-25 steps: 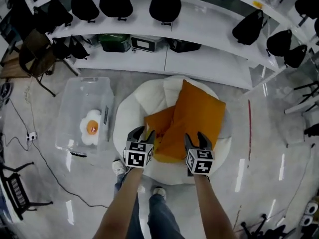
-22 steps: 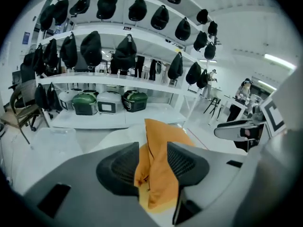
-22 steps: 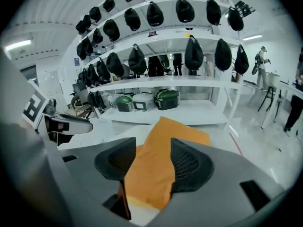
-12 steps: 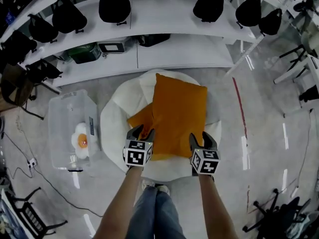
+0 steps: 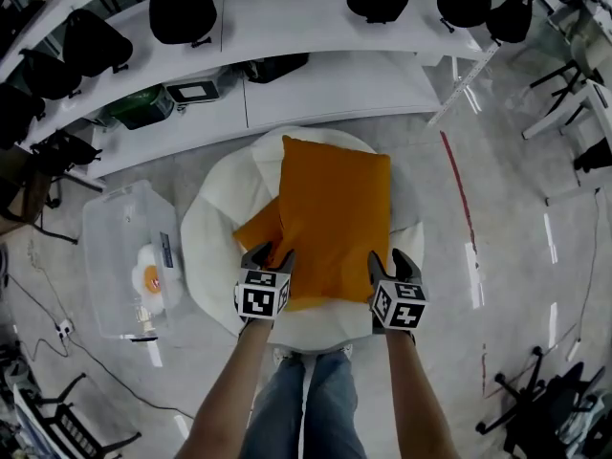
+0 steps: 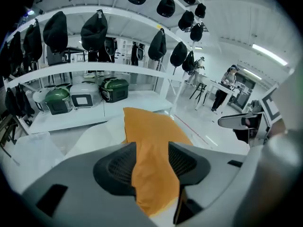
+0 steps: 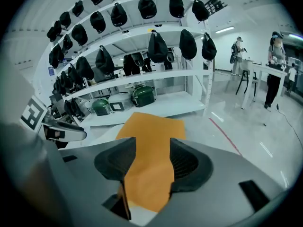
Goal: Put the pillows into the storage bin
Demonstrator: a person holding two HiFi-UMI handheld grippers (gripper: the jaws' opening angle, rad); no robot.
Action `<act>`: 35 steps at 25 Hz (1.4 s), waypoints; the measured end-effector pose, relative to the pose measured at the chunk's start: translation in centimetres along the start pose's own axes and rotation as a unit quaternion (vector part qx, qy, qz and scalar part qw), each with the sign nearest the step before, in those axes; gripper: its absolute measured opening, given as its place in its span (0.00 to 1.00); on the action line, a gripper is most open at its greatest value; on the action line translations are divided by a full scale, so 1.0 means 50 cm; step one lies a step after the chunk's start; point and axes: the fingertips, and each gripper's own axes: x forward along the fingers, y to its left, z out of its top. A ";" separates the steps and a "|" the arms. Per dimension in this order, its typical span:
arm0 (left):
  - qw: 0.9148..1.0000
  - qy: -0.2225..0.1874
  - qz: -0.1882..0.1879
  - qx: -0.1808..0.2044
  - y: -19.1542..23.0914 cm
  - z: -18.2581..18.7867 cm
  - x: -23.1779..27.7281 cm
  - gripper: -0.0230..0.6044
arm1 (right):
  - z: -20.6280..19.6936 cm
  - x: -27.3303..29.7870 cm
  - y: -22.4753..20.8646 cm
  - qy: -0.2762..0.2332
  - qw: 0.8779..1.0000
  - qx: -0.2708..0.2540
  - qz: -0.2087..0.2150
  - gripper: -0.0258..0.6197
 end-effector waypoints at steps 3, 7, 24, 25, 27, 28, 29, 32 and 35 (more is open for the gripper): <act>1.000 0.009 0.006 -0.007 -0.008 -0.016 0.041 0.37 | -0.019 0.037 -0.037 0.011 1.000 -0.001 0.008 0.38; 0.999 0.017 0.021 -0.019 0.003 -0.035 0.113 0.39 | -0.046 0.110 -0.082 0.029 0.999 0.004 0.032 0.38; 0.997 0.033 0.036 -0.052 0.033 -0.145 0.319 0.47 | -0.287 0.376 -0.203 0.139 0.974 0.142 0.113 0.67; 0.998 0.030 0.033 -0.054 0.034 -0.148 0.327 0.47 | -0.293 0.387 -0.198 0.142 0.971 0.148 0.121 0.67; 0.998 0.029 0.024 -0.055 0.031 -0.153 0.342 0.45 | -0.299 0.403 -0.186 0.144 0.969 0.151 0.130 0.65; 0.998 0.030 0.019 -0.054 0.028 -0.155 0.347 0.42 | -0.300 0.406 -0.181 0.145 0.969 0.147 0.132 0.62; 0.998 0.033 0.016 -0.051 0.025 -0.156 0.350 0.39 | -0.300 0.406 -0.178 0.145 0.970 0.142 0.131 0.57; 0.999 0.031 0.013 -0.035 0.011 -0.149 0.340 0.28 | -0.291 0.392 -0.176 0.138 0.976 0.120 0.116 0.40; 0.999 0.014 0.001 -0.032 -0.009 -0.129 0.314 0.16 | -0.272 0.364 -0.174 0.126 0.982 0.106 0.096 0.24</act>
